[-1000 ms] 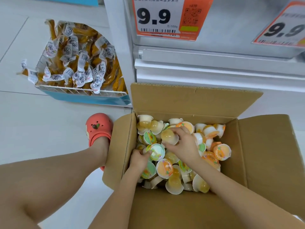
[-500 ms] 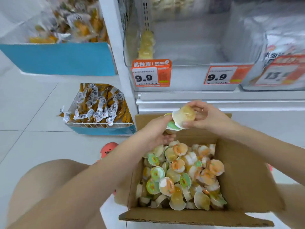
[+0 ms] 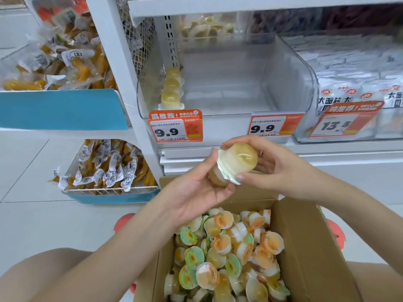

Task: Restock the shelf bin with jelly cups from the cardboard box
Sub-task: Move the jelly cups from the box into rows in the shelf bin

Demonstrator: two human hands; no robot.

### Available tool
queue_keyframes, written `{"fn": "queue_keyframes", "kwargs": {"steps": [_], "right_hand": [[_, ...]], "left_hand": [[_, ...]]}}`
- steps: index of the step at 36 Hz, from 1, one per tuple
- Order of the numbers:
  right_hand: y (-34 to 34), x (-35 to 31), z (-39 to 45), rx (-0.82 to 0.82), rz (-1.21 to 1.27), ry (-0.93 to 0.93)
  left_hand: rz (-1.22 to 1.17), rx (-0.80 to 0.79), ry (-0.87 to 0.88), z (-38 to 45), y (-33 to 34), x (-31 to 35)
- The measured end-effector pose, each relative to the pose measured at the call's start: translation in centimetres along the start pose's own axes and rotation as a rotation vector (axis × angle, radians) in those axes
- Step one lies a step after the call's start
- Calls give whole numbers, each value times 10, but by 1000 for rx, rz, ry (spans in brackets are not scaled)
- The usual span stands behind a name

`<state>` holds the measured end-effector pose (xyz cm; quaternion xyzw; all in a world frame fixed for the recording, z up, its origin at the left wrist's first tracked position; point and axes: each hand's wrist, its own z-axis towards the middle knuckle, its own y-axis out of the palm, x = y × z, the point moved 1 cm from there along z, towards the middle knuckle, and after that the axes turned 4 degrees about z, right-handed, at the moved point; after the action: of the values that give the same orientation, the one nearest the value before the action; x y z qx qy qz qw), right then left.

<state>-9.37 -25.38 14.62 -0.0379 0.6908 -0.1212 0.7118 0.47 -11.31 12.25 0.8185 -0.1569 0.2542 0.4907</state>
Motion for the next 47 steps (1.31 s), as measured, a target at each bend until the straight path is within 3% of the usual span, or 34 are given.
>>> {"fn": "queue_keyframes", "kwargs": {"steps": [10,13,20,29,32,35,38,43,47], "right_hand": [[4,-1,4,-78,-123,11],[5,-4,4,-116,-153,-3],[17,-5,9,28,-250,-122],[21,-9,19,86,-225,-151],[12,-24,31,216,-241,-154],[-2,-53,60,334,-286,-186],[-16,-79,106,341,-505,-229],[-11,-75,188,3,-1041,-161],[5,-51,218,-247,-1143,-170]], "left_hand": [[-7,-222,5,-14,-9,4],[100,-178,31,-19,-9,3],[304,-6,141,-22,-8,8],[355,95,80,-31,-4,19],[643,290,195,-35,-6,36],[1233,636,480,-35,-22,53],[1595,691,533,-29,-37,63],[1844,716,458,-20,-48,70],[1962,718,387,-17,-54,70]]}}
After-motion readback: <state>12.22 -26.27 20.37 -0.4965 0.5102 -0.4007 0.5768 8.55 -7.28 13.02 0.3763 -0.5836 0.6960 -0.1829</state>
